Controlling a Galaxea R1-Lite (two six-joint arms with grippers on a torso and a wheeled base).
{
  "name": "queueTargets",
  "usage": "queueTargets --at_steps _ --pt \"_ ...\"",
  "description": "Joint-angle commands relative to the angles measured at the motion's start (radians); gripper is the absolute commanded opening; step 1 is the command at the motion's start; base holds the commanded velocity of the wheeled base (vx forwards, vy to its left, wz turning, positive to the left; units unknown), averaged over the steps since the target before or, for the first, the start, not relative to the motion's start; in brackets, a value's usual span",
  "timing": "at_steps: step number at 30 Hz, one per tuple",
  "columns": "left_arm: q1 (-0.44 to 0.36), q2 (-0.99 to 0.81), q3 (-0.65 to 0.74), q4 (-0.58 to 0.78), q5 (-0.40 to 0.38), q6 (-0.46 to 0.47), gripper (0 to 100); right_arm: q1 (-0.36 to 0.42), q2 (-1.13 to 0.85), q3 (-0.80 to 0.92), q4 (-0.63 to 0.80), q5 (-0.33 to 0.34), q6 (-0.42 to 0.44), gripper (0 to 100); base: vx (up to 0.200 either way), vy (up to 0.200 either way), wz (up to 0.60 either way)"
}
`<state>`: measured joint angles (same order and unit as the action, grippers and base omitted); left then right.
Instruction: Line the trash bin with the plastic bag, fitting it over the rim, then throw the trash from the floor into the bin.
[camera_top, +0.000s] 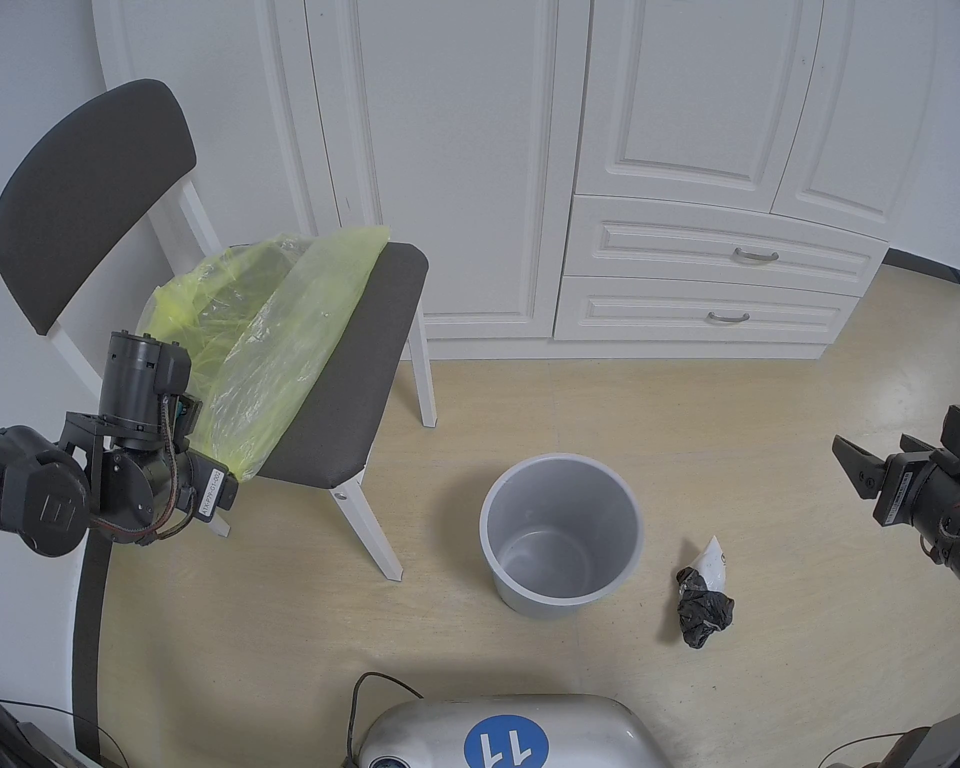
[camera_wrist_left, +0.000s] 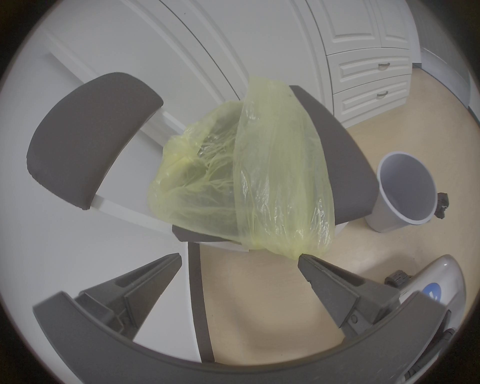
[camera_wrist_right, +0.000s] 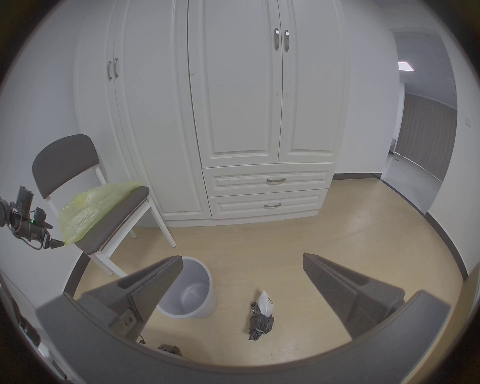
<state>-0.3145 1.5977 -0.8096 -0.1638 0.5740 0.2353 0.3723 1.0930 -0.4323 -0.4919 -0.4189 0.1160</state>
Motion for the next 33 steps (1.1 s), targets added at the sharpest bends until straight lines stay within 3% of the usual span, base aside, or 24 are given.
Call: queueTargets --at_steps 1,8,21,33 --pt "0.031 -0.012 0.046 -0.023 0.0 0.001 100 -0.001 -0.007 0.006 0.0 0.0 -0.002 100 0.0 0.0 0.0" --pt "0.037 -0.068 0.102 -0.057 0.0 0.006 100 -0.001 -0.024 0.007 0.001 0.002 -0.002 100 0.0 0.0 0.0" --pt "0.132 -0.133 0.153 -0.057 -0.01 0.05 100 -0.004 -0.039 0.009 0.0 0.003 -0.019 100 0.0 0.0 0.0" --pt "0.115 -0.154 0.136 -0.069 -0.011 0.05 100 -0.006 -0.039 0.004 0.0 0.003 -0.019 100 0.0 0.0 0.0"
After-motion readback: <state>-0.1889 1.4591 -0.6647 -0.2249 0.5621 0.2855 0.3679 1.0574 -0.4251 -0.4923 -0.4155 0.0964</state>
